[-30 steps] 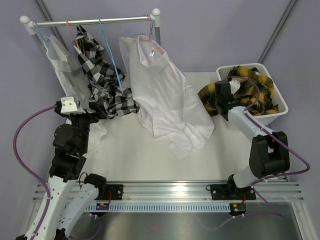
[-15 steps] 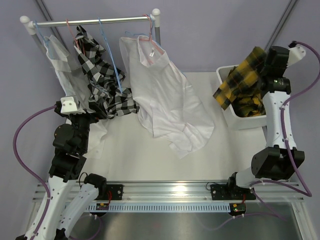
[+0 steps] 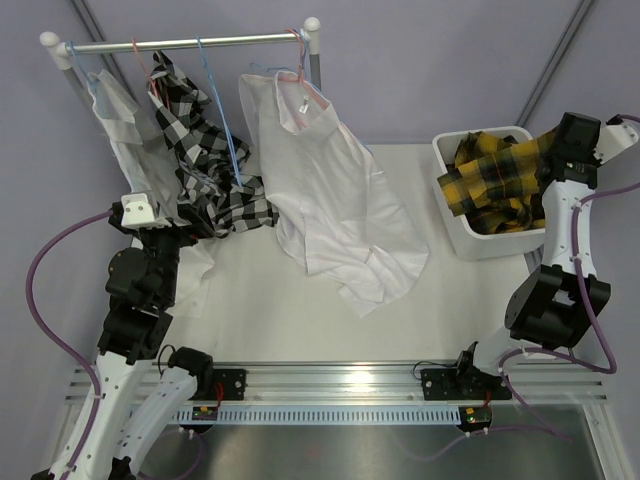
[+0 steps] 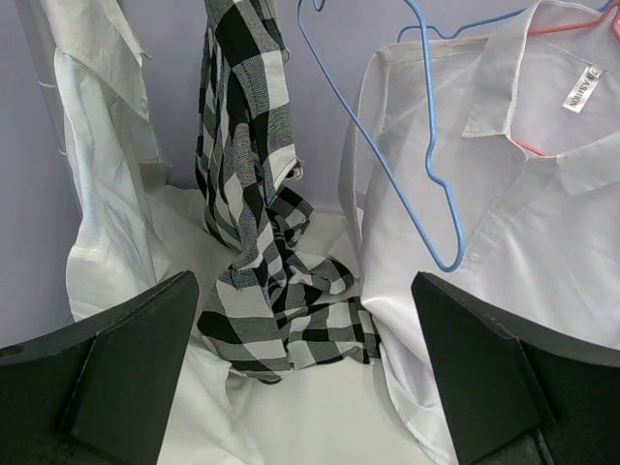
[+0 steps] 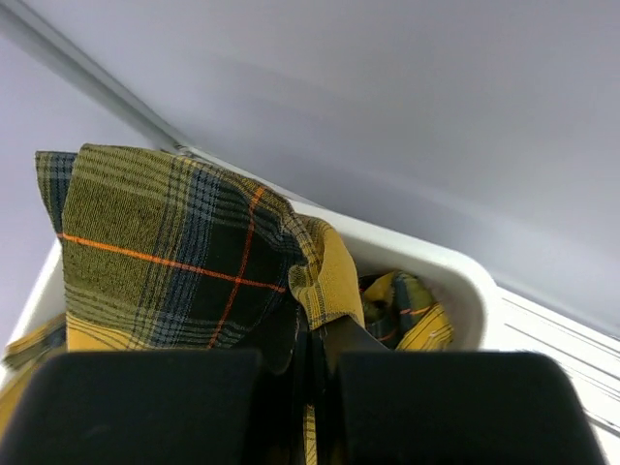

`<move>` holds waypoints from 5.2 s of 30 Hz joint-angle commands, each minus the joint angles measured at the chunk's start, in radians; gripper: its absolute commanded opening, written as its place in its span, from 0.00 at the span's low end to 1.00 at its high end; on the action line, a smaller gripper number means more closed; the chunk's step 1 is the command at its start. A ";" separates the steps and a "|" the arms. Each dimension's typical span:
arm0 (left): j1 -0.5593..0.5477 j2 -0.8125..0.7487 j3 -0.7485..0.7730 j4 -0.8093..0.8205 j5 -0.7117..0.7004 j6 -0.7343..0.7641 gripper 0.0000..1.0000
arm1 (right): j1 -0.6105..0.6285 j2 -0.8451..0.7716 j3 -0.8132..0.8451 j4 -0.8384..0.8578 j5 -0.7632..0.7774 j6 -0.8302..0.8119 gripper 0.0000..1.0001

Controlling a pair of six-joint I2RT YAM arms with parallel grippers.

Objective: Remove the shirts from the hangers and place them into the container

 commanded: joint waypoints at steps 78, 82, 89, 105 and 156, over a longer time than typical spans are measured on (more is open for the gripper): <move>0.004 -0.025 0.000 0.060 -0.029 0.011 0.99 | 0.585 -0.049 -0.535 0.420 0.015 0.170 0.79; 0.004 -0.024 -0.002 0.058 -0.029 0.011 0.99 | 0.590 0.002 -0.502 0.430 0.056 0.150 0.77; 0.004 -0.027 0.000 0.060 -0.030 0.012 0.99 | 0.593 0.068 -0.453 0.439 0.112 0.135 0.68; 0.004 -0.030 -0.002 0.060 -0.035 0.015 0.99 | 0.594 0.109 -0.341 0.373 0.207 0.103 0.04; 0.004 -0.041 -0.002 0.061 -0.039 0.018 0.99 | 0.197 0.181 -0.002 -0.161 -0.382 -0.061 0.20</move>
